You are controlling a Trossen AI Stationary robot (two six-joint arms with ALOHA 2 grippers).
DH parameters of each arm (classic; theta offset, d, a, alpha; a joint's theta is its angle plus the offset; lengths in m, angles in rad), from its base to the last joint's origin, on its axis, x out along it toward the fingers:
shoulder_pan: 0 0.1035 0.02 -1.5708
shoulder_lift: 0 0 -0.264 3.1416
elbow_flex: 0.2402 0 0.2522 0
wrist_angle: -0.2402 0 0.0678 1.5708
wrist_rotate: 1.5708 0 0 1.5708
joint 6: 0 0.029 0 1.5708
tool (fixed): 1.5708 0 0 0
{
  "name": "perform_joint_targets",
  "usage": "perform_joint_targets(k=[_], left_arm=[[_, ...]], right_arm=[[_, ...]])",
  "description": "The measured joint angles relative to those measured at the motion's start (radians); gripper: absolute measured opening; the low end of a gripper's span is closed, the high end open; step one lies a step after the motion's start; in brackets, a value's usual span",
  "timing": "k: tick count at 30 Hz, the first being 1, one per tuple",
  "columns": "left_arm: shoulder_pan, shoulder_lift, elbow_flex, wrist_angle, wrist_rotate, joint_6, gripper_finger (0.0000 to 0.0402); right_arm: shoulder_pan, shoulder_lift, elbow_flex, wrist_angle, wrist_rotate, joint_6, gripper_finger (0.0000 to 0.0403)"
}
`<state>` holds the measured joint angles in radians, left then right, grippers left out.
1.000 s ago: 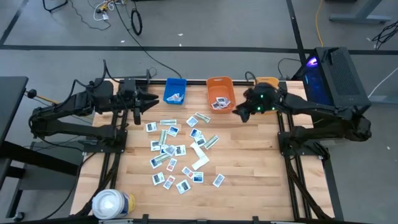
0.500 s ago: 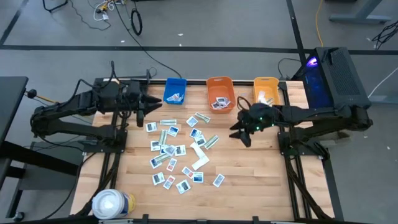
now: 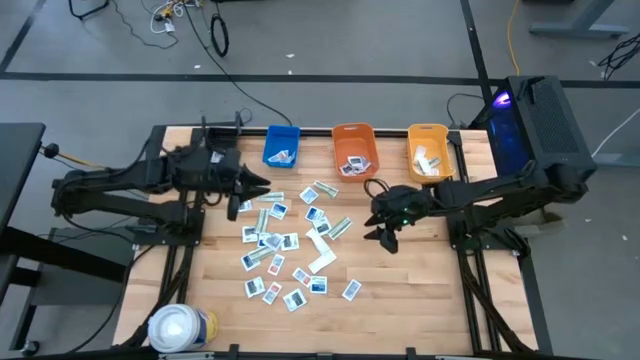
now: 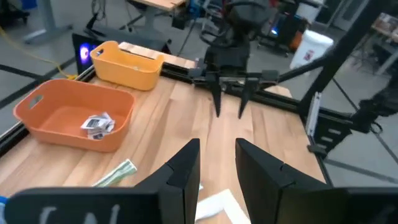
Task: Pick & Place First Aid Supplies
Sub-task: Put the ointment pack into the blue bin
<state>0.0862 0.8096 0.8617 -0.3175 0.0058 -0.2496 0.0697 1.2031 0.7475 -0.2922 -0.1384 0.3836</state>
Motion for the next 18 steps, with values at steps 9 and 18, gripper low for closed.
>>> perform_joint_targets(k=[9,18], left_arm=[[-0.059,-0.004,-0.087,0.003,-0.062,-0.028,0.0106],[-0.059,-0.005,-0.086,0.006,-0.066,-0.046,0.0106]], right_arm=[[0.086,0.075,0.0,0.076,-0.085,-0.255,0.0208],[0.175,0.228,0.0,0.161,-0.169,-0.511,0.0208]])
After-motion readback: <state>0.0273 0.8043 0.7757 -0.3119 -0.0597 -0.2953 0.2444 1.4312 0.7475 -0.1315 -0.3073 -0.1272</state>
